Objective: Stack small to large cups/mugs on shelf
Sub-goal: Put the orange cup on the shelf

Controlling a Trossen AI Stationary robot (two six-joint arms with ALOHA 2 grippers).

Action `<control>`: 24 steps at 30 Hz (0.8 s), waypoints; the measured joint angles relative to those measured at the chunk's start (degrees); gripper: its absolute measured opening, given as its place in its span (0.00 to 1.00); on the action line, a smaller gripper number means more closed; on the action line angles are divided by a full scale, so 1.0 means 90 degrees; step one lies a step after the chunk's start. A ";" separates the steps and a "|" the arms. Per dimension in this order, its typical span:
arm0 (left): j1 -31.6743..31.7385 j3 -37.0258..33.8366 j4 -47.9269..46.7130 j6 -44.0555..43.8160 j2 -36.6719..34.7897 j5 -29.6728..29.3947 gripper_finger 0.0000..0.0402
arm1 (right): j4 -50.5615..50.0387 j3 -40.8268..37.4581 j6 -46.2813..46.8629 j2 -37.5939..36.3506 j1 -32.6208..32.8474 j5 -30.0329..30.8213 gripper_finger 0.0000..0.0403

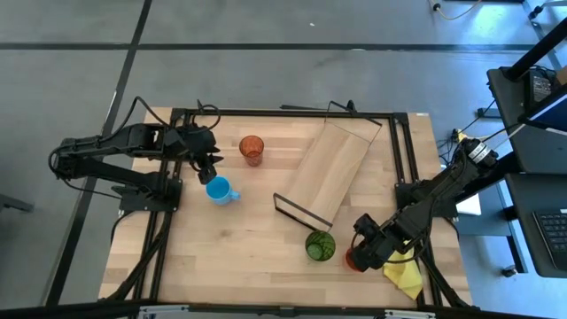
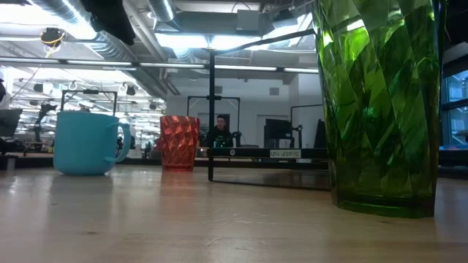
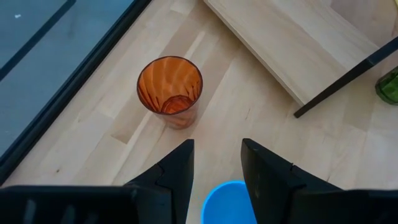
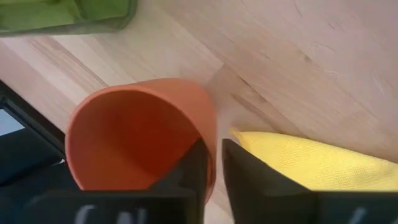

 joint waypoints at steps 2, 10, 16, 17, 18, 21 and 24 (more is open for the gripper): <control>0.0000 0.0000 0.0000 0.0011 0.0000 -0.0003 0.32 | -0.0005 0.0000 0.0000 0.0000 0.0000 0.0000 0.06; 0.0000 -0.0002 0.0000 0.0011 0.0000 -0.0016 0.32 | 0.0000 0.0000 -0.0005 -0.0003 -0.0190 0.0090 0.03; 0.0000 -0.0002 0.0015 0.0007 0.0000 -0.0019 0.32 | -0.0426 0.0000 -0.0007 -0.0246 -0.0460 0.0538 0.02; 0.0000 0.0000 0.0037 0.0006 0.0000 -0.0019 0.32 | -0.0602 0.0000 -0.0007 -0.0330 -0.0510 0.0558 0.02; 0.0000 -0.0001 0.0058 0.0006 0.0000 -0.0019 0.32 | -0.0812 0.0000 -0.0007 -0.0416 -0.0548 0.0562 0.02; -0.0001 -0.0002 0.0063 0.0001 0.0000 -0.0019 0.32 | -0.1536 0.0002 -0.0005 -0.0745 -0.0607 0.0638 0.02; 0.0000 -0.0002 0.0063 -0.0031 0.0000 -0.0020 0.32 | -0.2387 0.0250 0.0021 -0.1074 -0.0716 0.1015 0.02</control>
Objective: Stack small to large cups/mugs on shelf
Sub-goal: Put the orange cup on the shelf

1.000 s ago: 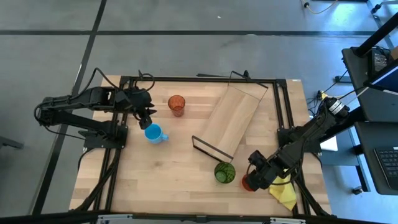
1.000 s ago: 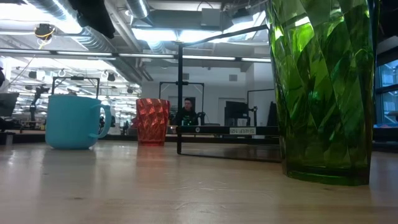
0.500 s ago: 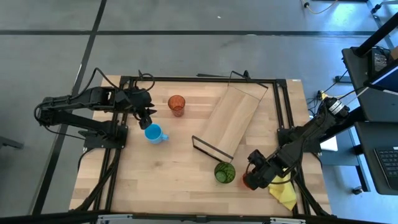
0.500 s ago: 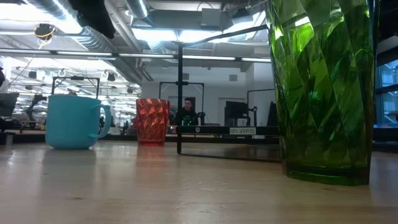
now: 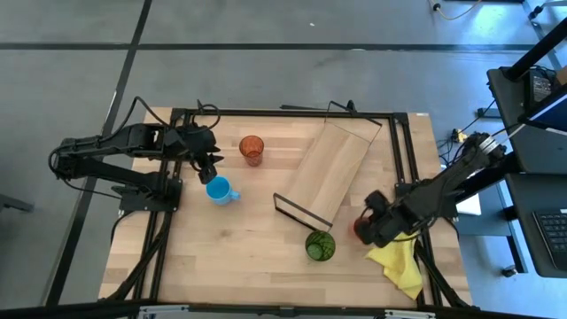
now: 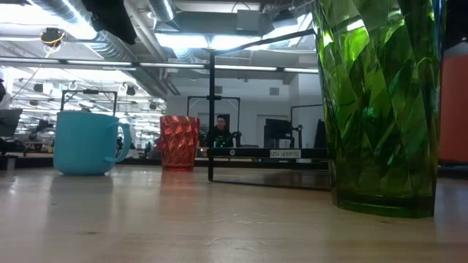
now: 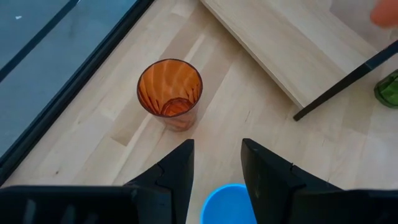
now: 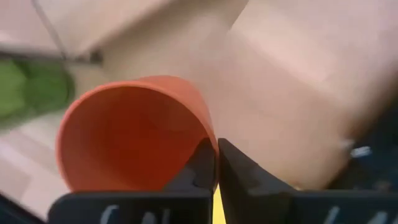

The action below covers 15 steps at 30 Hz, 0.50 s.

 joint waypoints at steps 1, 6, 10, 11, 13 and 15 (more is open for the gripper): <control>-0.0001 0.0000 0.0000 -0.0014 0.0000 -0.0009 0.32 | -0.0275 0.0117 0.0000 -0.0095 -0.0085 0.0152 0.02; -0.0002 0.0000 0.0108 -0.0019 0.0000 -0.0087 0.32 | -0.1478 0.0831 -0.0165 -0.0316 -0.0704 0.0771 0.02; 0.0000 -0.0001 0.0282 -0.0021 0.0000 -0.0111 0.32 | -0.1740 0.1364 -0.0877 -0.0320 -0.1430 0.0906 0.02; -0.0002 -0.0001 0.0287 -0.0021 0.0000 -0.0116 0.32 | -0.1717 0.1462 -0.1077 -0.0320 -0.1626 0.0926 0.02; -0.0002 0.0002 0.0282 -0.0038 0.0000 -0.0121 0.32 | -0.1561 0.1652 -0.1402 -0.0317 -0.2001 0.0956 0.02; 0.0000 0.0000 0.0277 -0.0142 0.0000 -0.0132 0.32 | -0.1365 0.1798 -0.1733 -0.0289 -0.2401 0.0919 0.02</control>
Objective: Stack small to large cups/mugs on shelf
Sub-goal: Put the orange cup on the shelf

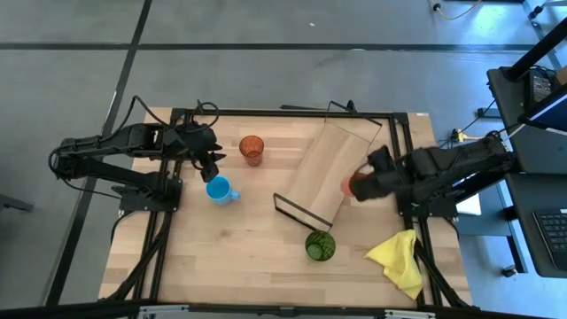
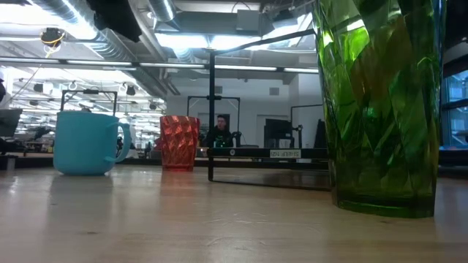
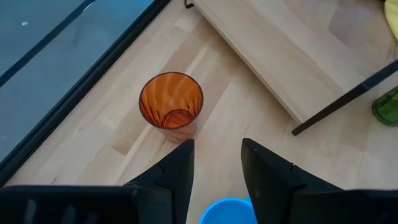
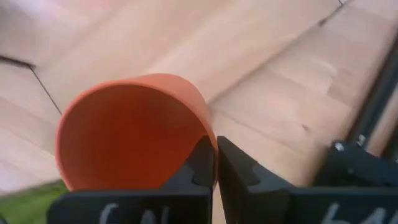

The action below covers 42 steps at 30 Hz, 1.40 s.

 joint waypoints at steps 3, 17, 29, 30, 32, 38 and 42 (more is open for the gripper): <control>-0.0002 -0.0001 -0.0008 -0.0046 0.0007 -0.0052 0.32 | 0.0357 0.0082 -0.0499 0.0119 -0.0543 -0.0188 0.02; -0.0002 -0.0001 -0.0015 -0.0232 0.0010 -0.0304 0.32 | 0.1710 0.0082 -0.2623 0.1392 -0.2121 -0.1645 0.03; -0.0002 -0.0001 -0.0017 -0.0346 0.0012 -0.0436 0.32 | 0.1729 0.0368 -0.3267 0.2150 -0.2451 -0.2087 0.03; -0.0002 -0.0001 -0.0017 -0.0356 0.0012 -0.0437 0.32 | 0.1732 0.0403 -0.3289 0.2217 -0.2450 -0.2119 0.03; 0.0000 -0.0001 -0.0017 -0.0366 0.0012 -0.0439 0.32 | 0.1743 0.0412 -0.3309 0.2345 -0.2449 -0.2241 0.03; 0.0000 -0.0001 -0.0017 -0.0367 0.0012 -0.0445 0.32 | 0.1788 0.0412 -0.3452 0.2540 -0.2444 -0.2332 0.03; 0.0000 -0.0001 -0.0019 -0.0367 0.0012 -0.0445 0.32 | 0.1854 0.0412 -0.3446 0.2546 -0.2444 -0.2338 0.03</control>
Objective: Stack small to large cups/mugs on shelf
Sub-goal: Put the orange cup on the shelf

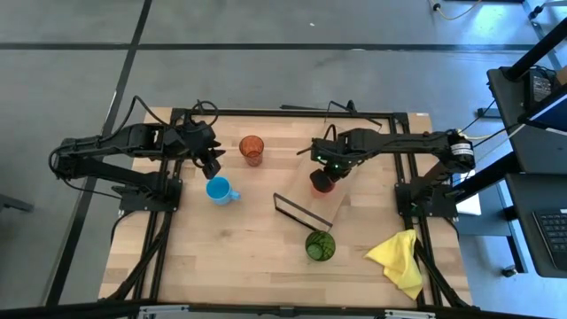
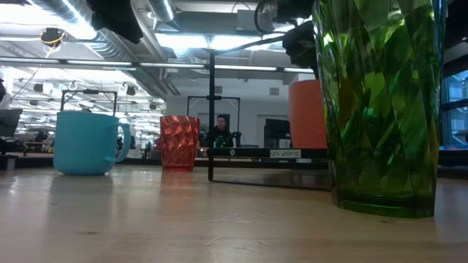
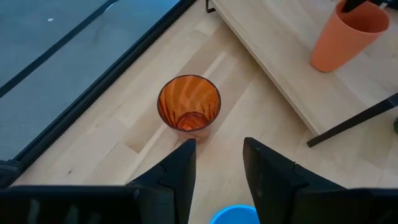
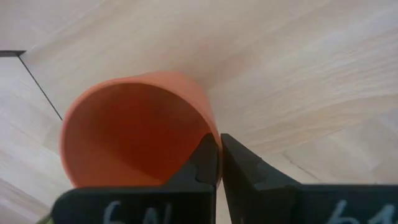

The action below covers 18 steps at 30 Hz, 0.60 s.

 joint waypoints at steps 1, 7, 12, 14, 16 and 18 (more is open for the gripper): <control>0.0000 0.0000 -0.0003 0.0000 0.0000 0.0000 0.32 | 0.0006 0.0000 0.0002 0.0000 0.0000 -0.0036 0.03; -0.0001 0.0000 -0.0113 0.0000 0.0000 -0.0009 0.32 | 0.0011 0.0040 0.0031 0.0002 0.0078 -0.0370 0.03; -0.0001 0.0000 -0.0112 0.0000 0.0000 -0.0024 0.32 | 0.0055 0.0195 0.0022 0.0000 0.0112 -0.0298 0.03; 0.0000 0.0000 -0.0112 0.0000 0.0000 -0.0024 0.32 | 0.0054 0.0234 0.0007 0.0000 0.0107 -0.0222 0.04; -0.0001 0.0000 -0.0112 0.0000 0.0000 -0.0026 0.32 | 0.0048 0.0236 0.0006 0.0000 0.0107 -0.0076 0.06; -0.0002 0.0000 -0.0112 0.0000 0.0000 -0.0024 0.32 | 0.0029 0.0236 0.0006 0.0000 0.0107 0.0018 0.07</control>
